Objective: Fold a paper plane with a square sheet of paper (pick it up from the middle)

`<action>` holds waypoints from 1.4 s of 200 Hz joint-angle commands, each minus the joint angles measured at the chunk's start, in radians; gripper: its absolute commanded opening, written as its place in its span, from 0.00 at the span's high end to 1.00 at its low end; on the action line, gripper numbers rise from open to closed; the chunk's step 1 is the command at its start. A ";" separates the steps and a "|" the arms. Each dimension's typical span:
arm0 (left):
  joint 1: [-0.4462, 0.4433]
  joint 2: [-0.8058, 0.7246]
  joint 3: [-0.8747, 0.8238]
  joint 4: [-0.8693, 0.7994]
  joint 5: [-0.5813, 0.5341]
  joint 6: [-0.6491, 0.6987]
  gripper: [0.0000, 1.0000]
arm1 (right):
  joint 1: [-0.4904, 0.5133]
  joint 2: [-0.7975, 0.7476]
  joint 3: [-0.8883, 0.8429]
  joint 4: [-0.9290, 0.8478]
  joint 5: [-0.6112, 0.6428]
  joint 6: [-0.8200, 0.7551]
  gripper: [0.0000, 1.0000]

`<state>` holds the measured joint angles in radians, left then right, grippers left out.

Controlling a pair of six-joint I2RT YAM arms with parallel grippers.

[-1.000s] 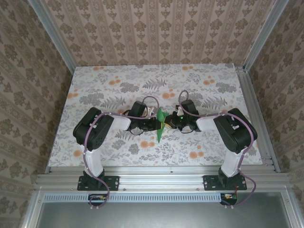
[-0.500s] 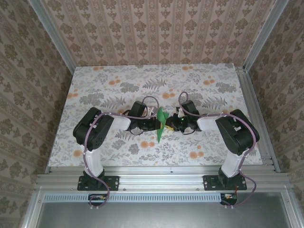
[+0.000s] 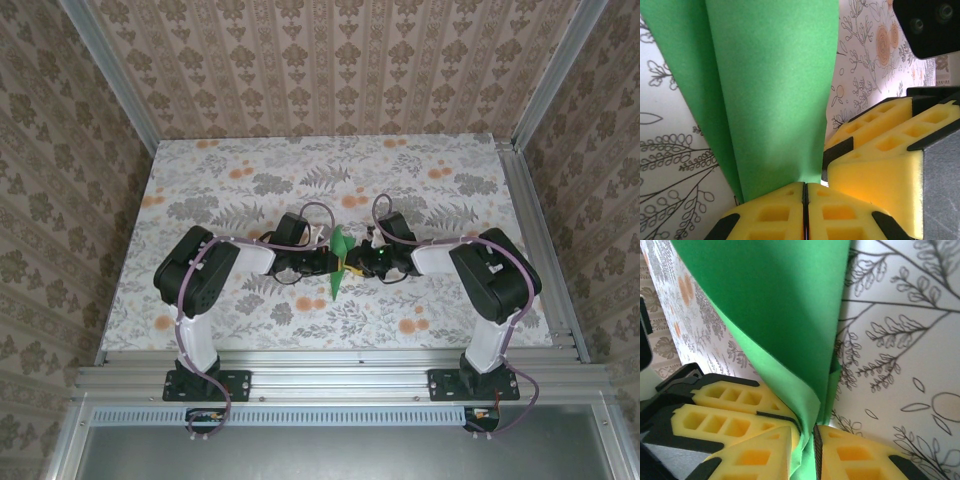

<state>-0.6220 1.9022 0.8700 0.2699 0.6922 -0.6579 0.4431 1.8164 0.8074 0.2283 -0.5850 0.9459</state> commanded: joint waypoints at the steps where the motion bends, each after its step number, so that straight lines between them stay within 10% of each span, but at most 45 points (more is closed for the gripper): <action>1: -0.002 0.016 0.009 -0.006 0.007 0.028 0.90 | 0.006 0.025 0.030 0.010 -0.028 0.005 0.79; 134: -0.017 -0.056 0.024 -0.086 0.002 0.082 0.77 | 0.006 0.065 0.057 -0.037 -0.015 -0.029 1.00; 238: -0.201 -0.323 -0.064 -0.381 -0.490 0.085 0.64 | 0.006 0.055 0.040 -0.057 0.004 -0.046 1.00; 280: -0.248 -0.298 -0.086 -0.345 -0.515 0.066 0.69 | 0.006 0.051 0.041 -0.062 0.004 -0.049 1.00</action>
<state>-0.8570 1.5906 0.7948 -0.0658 0.2432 -0.5758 0.4431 1.8675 0.8429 0.2008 -0.5987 0.9154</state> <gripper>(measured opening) 0.337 0.068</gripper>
